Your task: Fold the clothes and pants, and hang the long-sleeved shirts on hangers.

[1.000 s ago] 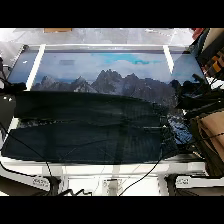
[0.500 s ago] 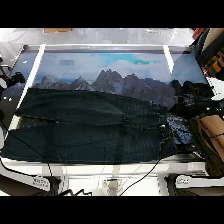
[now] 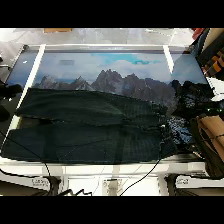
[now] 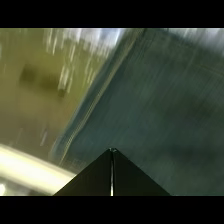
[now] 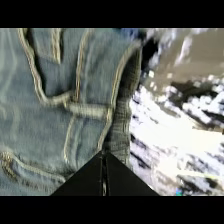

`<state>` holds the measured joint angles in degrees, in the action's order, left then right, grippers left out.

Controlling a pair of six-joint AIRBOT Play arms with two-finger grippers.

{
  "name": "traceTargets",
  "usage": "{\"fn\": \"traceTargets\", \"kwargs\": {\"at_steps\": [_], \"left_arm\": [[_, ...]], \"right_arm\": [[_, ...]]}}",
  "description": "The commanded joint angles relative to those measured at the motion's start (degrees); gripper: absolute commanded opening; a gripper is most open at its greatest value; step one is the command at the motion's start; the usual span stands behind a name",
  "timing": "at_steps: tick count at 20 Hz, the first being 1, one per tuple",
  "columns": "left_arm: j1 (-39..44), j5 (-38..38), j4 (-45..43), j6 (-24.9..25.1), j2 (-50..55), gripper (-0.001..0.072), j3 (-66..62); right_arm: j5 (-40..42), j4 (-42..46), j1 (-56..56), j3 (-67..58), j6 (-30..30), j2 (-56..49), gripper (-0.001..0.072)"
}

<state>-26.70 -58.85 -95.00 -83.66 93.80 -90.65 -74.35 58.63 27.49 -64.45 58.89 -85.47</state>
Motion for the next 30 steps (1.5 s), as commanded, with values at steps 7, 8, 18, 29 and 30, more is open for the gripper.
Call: {"fn": "traceTargets", "kwargs": {"at_steps": [7, 8, 18, 29, 30], "left_arm": [[-13.8, -27.4, -0.3, 8.7, -12.0, 0.0029, 6.7], [-16.5, -27.3, -0.3, 9.3, -14.7, 0.0030, 9.8], [-51.9, -23.5, 18.7, 23.6, -23.5, 0.0507, 35.4], [-59.5, -7.8, 40.7, 34.7, -13.7, 0.0652, 41.1], [-59.4, -7.3, 43.0, 37.1, -12.5, 0.0651, 41.1]], "right_arm": [[-6.8, 4.3, 0.0, 0.0, -0.8, 13.4, 0.0025], [-6.4, 4.7, 0.0, 0.0, -0.8, 15.6, 0.0025], [-5.4, 4.2, 0.0, 0.0, -0.2, 21.5, 0.0025], [-6.4, 1.5, 0.0, 0.0, 8.2, 21.5, 0.0026], [-6.7, 0.9, 0.0, 0.0, 8.2, 21.5, 0.0026]]}}
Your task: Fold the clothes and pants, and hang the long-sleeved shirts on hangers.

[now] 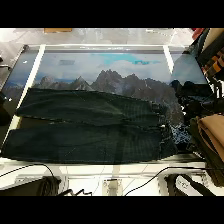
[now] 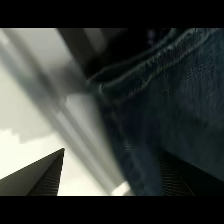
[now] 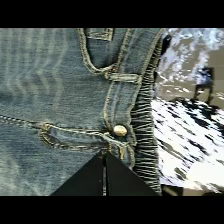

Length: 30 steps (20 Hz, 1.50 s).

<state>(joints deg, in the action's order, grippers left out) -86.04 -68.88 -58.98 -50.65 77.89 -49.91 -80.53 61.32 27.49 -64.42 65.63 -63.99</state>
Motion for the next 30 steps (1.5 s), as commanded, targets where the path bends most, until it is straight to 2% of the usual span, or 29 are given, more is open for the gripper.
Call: {"fn": "traceTargets", "kwargs": {"at_steps": [1, 4, 5, 7, 8, 10, 11, 12, 13, 15, 17, 20, 22, 23, 24, 25, 30], "left_arm": [[0.3, 2.9, 8.6, 6.4, 4.5, 0.0652, 0.3], [2.1, 4.1, 8.9, 8.1, 6.6, 0.0627, 0.3], [2.9, 4.2, 8.9, 8.9, 7.0, 0.0557, 0.3], [4.7, 4.2, 8.9, 10.4, 7.2, 0.0514, 0.3], [5.5, 4.2, 8.9, 11.1, 7.2, 0.0456, 0.3], [6.7, 4.1, 8.9, 11.1, 7.2, 0.0452, 0.3], [7.0, 3.7, 8.9, 11.1, 7.2, 0.0396, 0.3], [7.0, 3.5, 8.9, 11.1, 7.2, 0.0244, 0.3], [7.0, 3.0, 8.9, 11.1, 7.2, 0.0048, 0.3], [7.0, 2.2, 8.9, 11.2, 7.2, 0.0031, 0.3], [7.0, 2.3, 8.9, 11.3, 7.2, 0.0031, 0.3], [7.1, 2.3, 8.9, 11.3, 7.2, 0.0031, 0.3], [7.1, 2.3, 8.9, 11.3, 7.2, 0.0031, 0.3], [7.1, 2.3, 8.9, 11.3, 7.2, 0.0031, 0.3], [7.1, 2.3, 8.9, 11.3, 7.2, 0.0032, 0.3], [7.1, 2.3, 8.9, 11.3, 7.2, 0.0031, 0.3], [7.1, 2.3, 8.9, 11.3, 7.2, 0.0031, 0.3]], "right_arm": [[-0.9, -2.2, 0.0, 0.0, 1.5, 0.0, 0.0026], [-1.0, -2.6, 0.0, 0.0, 2.4, 0.0, 0.0026], [-1.1, -2.6, 0.0, 0.0, 2.5, 0.0, 0.0026], [-1.3, -2.6, 0.0, 0.0, 2.5, 0.1, 0.0025], [-1.8, -2.6, 0.0, 0.0, 2.5, 0.1, 0.0026], [-4.1, -1.9, 0.0, 0.0, 2.3, 0.3, 0.0025], [-4.6, 0.5, 0.0, 0.0, 2.3, 1.1, 0.0025], [-4.8, 3.3, 0.0, 0.0, 2.5, 2.3, 0.0025], [-5.6, 5.8, 0.0, 0.0, 2.9, 4.0, 0.0025], [-8.0, 8.7, 0.0, 0.4, 4.5, 8.4, 0.0025], [-9.9, 11.5, 0.0, 3.7, 8.7, 13.8, 0.0025], [-12.9, 16.9, 0.0, 14.6, 12.9, 21.2, 0.0024], [-13.3, 16.7, 0.0, 22.3, 16.1, 24.2, 0.0026], [-12.8, 16.5, 0.0, 25.4, 18.8, 24.7, 0.0085], [-12.3, 16.6, 0.0, 28.2, 21.3, 24.6, 0.0301], [-10.8, 17.1, 0.0, 30.7, 22.0, 24.6, 0.0402], [-1.6, 18.6, 0.0, 38.0, 23.5, 22.6, 0.0411]]}}
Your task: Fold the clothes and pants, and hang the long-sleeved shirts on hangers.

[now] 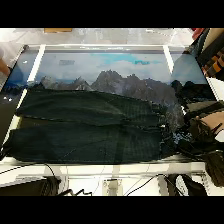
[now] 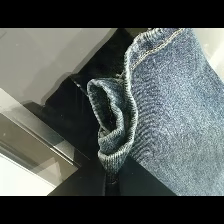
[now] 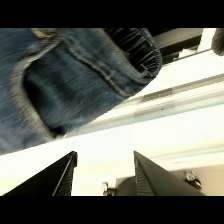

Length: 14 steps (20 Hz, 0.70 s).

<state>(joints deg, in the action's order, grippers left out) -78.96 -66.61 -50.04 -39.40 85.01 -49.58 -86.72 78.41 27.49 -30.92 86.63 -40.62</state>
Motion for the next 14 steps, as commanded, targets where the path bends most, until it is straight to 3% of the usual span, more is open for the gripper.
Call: {"fn": "traceTargets", "kwargs": {"at_steps": [1, 10, 12, 14], "left_arm": [[0.0, 0.0, 0.0, 0.0, 0.0, 0.0032, 0.0], [0.0, 0.0, 0.0, 0.0, 0.0, 0.0032, 0.0], [0.0, 0.0, 0.0, 0.0, 0.0, 0.0031, 0.0], [0.0, 0.0, 0.0, 0.0, 0.0, 0.0031, 0.0]], "right_arm": [[5.2, 1.6, 0.0, 4.9, 2.7, -2.0, 0.0411], [10.7, 0.6, 1.7, 5.3, 2.4, -13.6, 0.0407], [15.5, -2.5, 3.9, 5.3, 1.8, -14.2, 0.0349], [19.3, -3.8, 5.2, 5.3, 1.9, -14.2, 0.0337]]}}
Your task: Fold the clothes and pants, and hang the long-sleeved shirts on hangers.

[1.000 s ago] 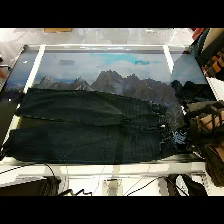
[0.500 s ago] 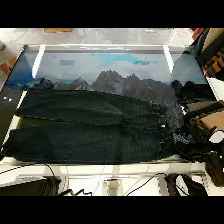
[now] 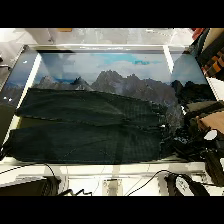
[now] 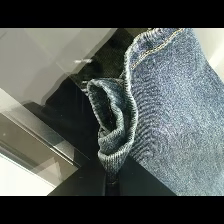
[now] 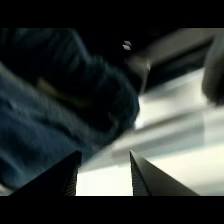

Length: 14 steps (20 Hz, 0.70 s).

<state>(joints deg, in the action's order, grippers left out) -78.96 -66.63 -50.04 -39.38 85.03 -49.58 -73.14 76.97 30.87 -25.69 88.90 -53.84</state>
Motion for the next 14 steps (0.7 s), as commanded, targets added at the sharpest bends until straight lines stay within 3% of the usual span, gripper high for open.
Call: {"fn": "traceTargets", "kwargs": {"at_steps": [1, 3, 5, 6, 7, 8, 9, 12, 14], "left_arm": [[0.0, 0.0, 0.0, 0.0, 0.0, 0.0031, 0.0], [0.0, 0.0, 0.0, 0.0, 0.0, 0.0031, 0.0], [0.0, 0.0, 0.0, 0.0, 0.0, 0.0031, 0.0], [0.0, 0.0, 0.0, 0.0, 0.0, 0.0031, 0.0], [0.0, -0.1, 0.0, 0.0, 0.0, 0.0031, 0.0], [0.0, -0.5, 0.0, -0.1, 0.0, 0.0032, 0.0], [0.0, -1.3, 0.0, -0.1, 0.0, 0.0032, 0.0], [0.0, -7.3, 3.2, -0.2, -0.4, 0.0031, -0.2], [-0.2, -12.6, 9.1, 2.6, -1.7, 0.0031, -0.7]], "right_arm": [[6.9, -2.3, 2.6, 0.3, -0.3, -1.0, 0.0326], [6.8, -2.8, 4.3, 1.3, 0.2, -2.2, 0.0331], [6.3, -3.8, 5.2, 2.7, 0.2, -4.0, 0.0418], [6.9, -4.7, 5.1, 3.0, -0.1, -4.7, 0.0415], [7.1, -6.3, 5.1, 3.0, -1.2, -4.8, 0.0330], [6.8, -7.9, 5.1, 2.8, -3.1, -4.5, 0.0151], [5.9, -9.1, 5.1, 2.5, -4.6, -4.2, 0.0026], [0.2, -9.6, 5.1, -0.6, -7.1, -1.7, 0.0025], [-5.2, -9.6, 5.1, -3.8, -7.7, 1.6, 0.0025]]}}
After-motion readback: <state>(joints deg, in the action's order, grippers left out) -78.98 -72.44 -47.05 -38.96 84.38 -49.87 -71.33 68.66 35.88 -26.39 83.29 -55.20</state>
